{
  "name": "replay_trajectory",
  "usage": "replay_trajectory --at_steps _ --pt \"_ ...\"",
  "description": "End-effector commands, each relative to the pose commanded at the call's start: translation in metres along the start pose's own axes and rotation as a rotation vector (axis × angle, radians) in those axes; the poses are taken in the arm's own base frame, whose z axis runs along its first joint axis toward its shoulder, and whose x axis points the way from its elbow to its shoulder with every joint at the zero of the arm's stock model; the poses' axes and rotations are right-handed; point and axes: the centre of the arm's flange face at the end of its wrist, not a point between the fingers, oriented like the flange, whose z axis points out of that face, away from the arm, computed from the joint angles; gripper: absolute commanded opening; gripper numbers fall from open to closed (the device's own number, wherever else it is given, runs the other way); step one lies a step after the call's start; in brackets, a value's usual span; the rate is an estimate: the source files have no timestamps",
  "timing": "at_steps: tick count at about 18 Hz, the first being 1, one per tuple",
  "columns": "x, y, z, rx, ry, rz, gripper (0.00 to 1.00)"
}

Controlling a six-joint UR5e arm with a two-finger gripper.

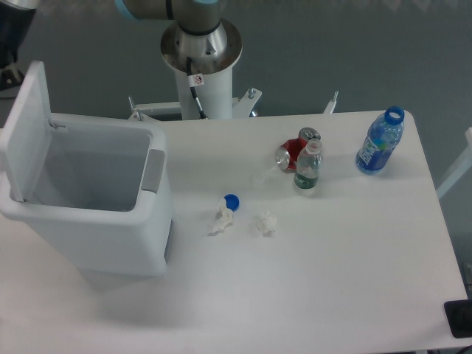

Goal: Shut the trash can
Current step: 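Push the back of the upright lid forward to tip it over, then press the falling lid down onto the trash can rim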

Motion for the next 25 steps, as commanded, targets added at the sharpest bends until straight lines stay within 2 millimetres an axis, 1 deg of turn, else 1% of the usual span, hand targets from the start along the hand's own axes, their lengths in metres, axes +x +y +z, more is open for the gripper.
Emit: replay_trajectory --at_steps 4,6,8,10,13,16,23,25 --pt "-0.021 0.004 0.001 -0.023 -0.085 -0.019 0.11" --pt "-0.03 0.004 -0.003 -0.02 -0.1 -0.025 0.11" --pt "-0.036 0.005 -0.005 -0.02 -0.111 -0.018 0.11" --pt "-0.05 0.006 -0.011 -0.015 -0.13 -0.032 0.11" --pt "-0.066 0.015 -0.007 -0.036 -0.156 -0.053 0.11" --pt "-0.072 0.024 -0.005 -0.062 -0.188 -0.035 0.11" --pt "-0.089 0.026 -0.011 -0.069 -0.236 -0.054 0.11" --pt "-0.096 0.031 -0.009 -0.091 -0.27 -0.062 0.11"
